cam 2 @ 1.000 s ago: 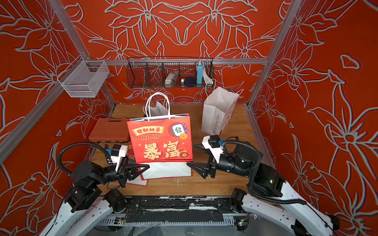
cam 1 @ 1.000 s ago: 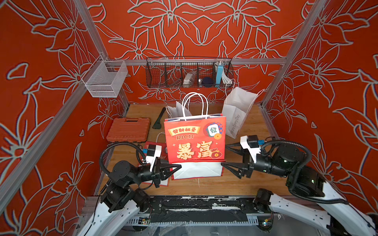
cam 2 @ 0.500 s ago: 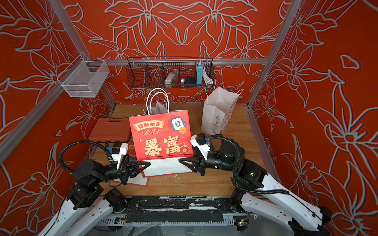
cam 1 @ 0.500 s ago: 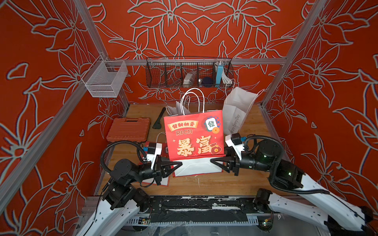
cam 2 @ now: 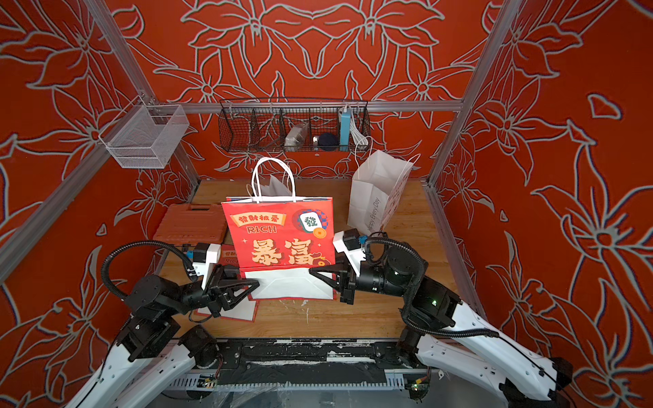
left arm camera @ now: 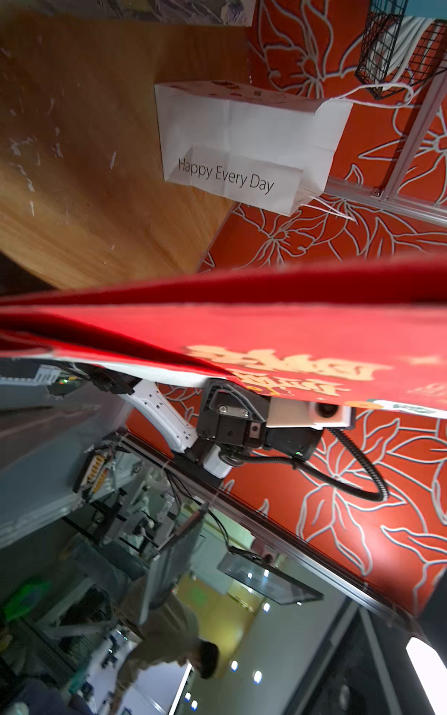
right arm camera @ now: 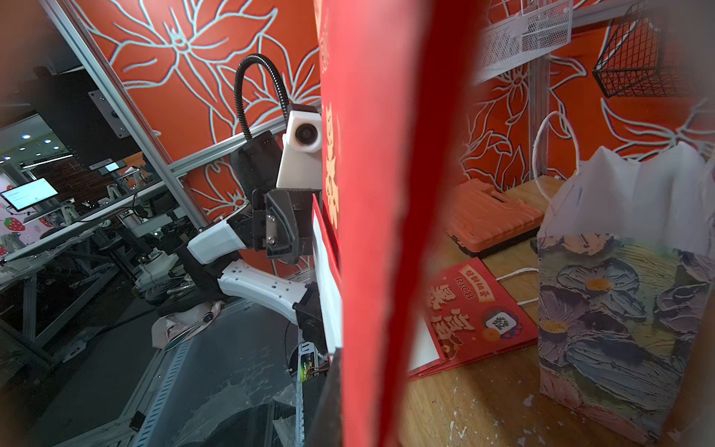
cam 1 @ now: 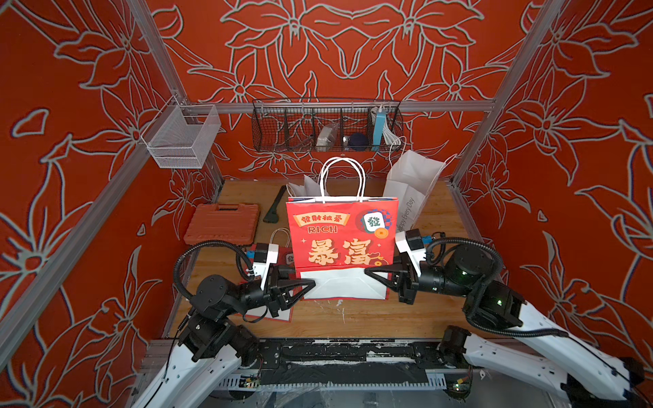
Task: Put away the paper bag
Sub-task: Press the paper bag.
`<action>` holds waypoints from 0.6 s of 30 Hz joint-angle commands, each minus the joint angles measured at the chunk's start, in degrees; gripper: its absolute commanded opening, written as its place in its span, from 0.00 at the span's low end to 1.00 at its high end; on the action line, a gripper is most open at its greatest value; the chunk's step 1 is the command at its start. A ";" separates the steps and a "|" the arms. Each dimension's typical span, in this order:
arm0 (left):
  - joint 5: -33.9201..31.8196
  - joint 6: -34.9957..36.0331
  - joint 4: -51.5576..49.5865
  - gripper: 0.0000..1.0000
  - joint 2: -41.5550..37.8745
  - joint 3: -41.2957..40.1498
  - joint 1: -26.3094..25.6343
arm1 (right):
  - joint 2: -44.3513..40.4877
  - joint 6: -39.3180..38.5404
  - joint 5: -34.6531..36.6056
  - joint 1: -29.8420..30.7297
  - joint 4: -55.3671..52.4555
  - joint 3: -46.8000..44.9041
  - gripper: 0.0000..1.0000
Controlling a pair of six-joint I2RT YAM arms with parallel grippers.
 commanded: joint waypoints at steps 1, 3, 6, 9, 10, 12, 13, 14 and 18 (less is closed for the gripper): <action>-2.03 -2.23 6.00 0.09 0.89 1.53 -0.15 | -1.16 1.22 -1.85 -0.22 0.00 -1.22 0.00; -2.43 -2.46 6.27 0.00 1.36 2.37 -0.24 | -1.66 1.02 -1.86 -0.22 -0.81 -1.57 0.00; -2.34 -3.21 6.87 0.00 1.87 2.92 -0.19 | -2.09 0.77 -2.04 -0.22 -1.84 -1.94 0.00; -3.24 -3.93 6.72 0.31 2.31 3.60 -0.16 | -2.13 0.59 -2.69 -0.22 -2.90 -2.07 0.00; -3.68 -4.03 6.63 0.33 2.39 3.77 -0.18 | -2.19 0.59 -2.94 -0.22 -3.20 -2.28 0.00; -3.91 -3.87 6.67 0.24 2.56 4.32 -0.22 | -2.44 0.59 -3.26 -0.22 -3.77 -2.60 0.00; -3.96 -3.78 6.71 0.17 2.66 4.57 -0.13 | -2.59 0.51 -3.27 -0.22 -4.01 -2.64 0.00; -4.17 -3.72 6.58 0.09 2.80 4.82 -0.11 | -2.79 0.51 -3.19 -0.22 -4.35 -2.72 0.00; -4.55 -3.87 7.00 0.00 3.18 5.24 -0.20 | -3.48 0.59 -3.35 -0.22 -5.08 -3.23 0.00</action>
